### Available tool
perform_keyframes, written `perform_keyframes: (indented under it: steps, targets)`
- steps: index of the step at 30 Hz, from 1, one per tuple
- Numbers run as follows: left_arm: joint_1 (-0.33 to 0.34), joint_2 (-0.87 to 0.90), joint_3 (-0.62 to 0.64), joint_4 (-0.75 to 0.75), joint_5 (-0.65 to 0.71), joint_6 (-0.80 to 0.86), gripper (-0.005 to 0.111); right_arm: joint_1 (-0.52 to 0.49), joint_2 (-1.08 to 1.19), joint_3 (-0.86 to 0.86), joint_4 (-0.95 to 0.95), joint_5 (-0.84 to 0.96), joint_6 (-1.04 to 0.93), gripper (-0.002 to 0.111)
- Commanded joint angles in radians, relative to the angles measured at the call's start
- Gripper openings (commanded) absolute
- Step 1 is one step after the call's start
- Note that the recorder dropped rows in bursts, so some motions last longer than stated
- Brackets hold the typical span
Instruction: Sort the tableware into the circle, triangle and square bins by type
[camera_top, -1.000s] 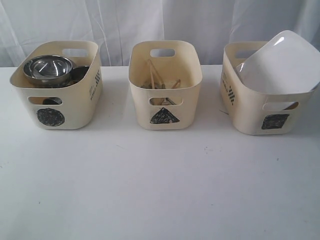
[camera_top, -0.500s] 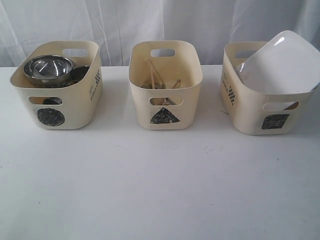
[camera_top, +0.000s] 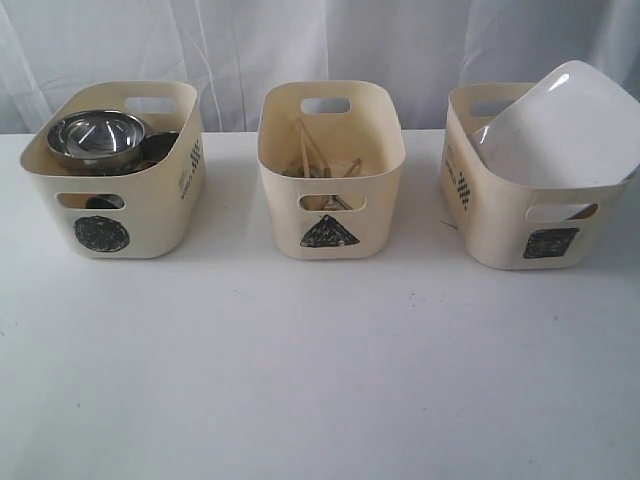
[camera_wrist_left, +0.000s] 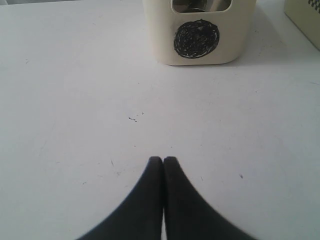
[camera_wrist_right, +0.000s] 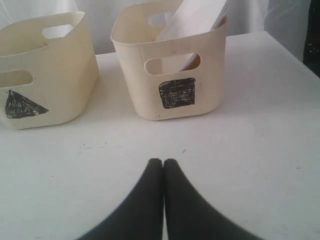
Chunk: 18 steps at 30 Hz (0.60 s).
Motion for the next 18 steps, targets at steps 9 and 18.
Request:
perform_keyframes:
  steps: [9, 18]
  targets:
    - [-0.004, -0.004, 0.003, -0.002, 0.001, 0.001, 0.000, 0.003, -0.005, 0.007, 0.070, -0.001, 0.001, 0.000]
    - [-0.004, -0.004, 0.003, -0.002, 0.001, 0.001, 0.000, 0.003, -0.005, 0.007, 0.070, -0.001, 0.001, 0.000]
